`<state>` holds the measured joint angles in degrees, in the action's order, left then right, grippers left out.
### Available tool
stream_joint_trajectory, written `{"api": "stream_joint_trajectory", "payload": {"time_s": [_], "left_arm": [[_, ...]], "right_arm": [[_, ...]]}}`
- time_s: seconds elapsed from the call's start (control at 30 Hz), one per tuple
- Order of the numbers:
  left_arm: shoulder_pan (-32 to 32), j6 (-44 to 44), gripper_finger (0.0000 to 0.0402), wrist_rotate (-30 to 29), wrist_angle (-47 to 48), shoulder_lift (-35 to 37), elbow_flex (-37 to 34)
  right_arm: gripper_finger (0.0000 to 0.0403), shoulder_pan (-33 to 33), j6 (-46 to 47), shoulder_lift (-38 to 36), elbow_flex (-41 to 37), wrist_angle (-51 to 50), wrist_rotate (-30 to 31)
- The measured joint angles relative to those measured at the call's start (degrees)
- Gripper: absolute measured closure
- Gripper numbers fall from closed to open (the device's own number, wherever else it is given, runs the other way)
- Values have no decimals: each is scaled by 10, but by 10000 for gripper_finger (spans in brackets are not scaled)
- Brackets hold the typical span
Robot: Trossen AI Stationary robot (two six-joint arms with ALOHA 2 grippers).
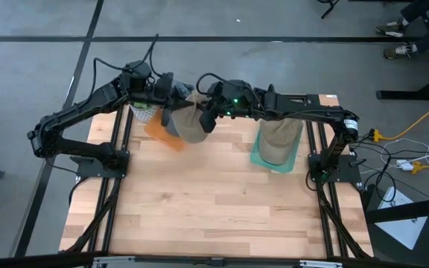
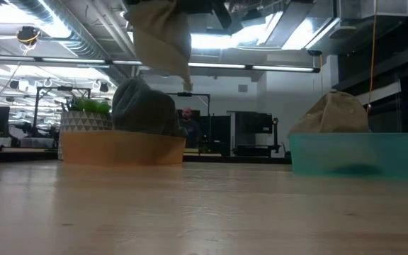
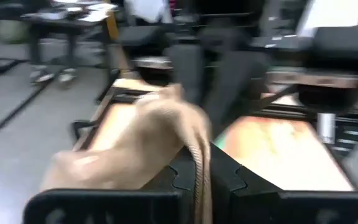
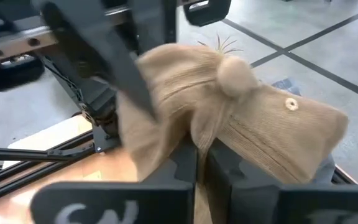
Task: Pick & Place hat
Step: Put the brown cap into the blue bin
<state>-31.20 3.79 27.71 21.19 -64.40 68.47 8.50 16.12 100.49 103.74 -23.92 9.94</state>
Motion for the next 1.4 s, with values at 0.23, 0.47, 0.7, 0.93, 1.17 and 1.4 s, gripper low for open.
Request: {"api": "stream_joint_trajectory", "payload": {"time_s": [0.23, 0.47, 0.7, 0.93, 1.17, 1.4], "left_arm": [[0, -4, 318, -58, 13, 0, 0], [0, -12, 204, -56, 13, 1, 0], [0, -13, 125, -56, 13, 12, 0], [0, -15, 116, -56, 25, 15, 0], [0, -15, 118, -56, 61, 15, 0], [0, -15, 118, -57, 74, 15, 0]], "right_arm": [[391, -14, 16, -4, 5, -23, 10], [388, -31, 57, -34, 6, -84, 58], [392, -46, 178, -91, 6, -214, 109], [392, -46, 348, -139, 7, -403, 93], [391, -46, 428, -177, 7, -538, 55], [391, -46, 460, -186, 6, -658, 91]]}}
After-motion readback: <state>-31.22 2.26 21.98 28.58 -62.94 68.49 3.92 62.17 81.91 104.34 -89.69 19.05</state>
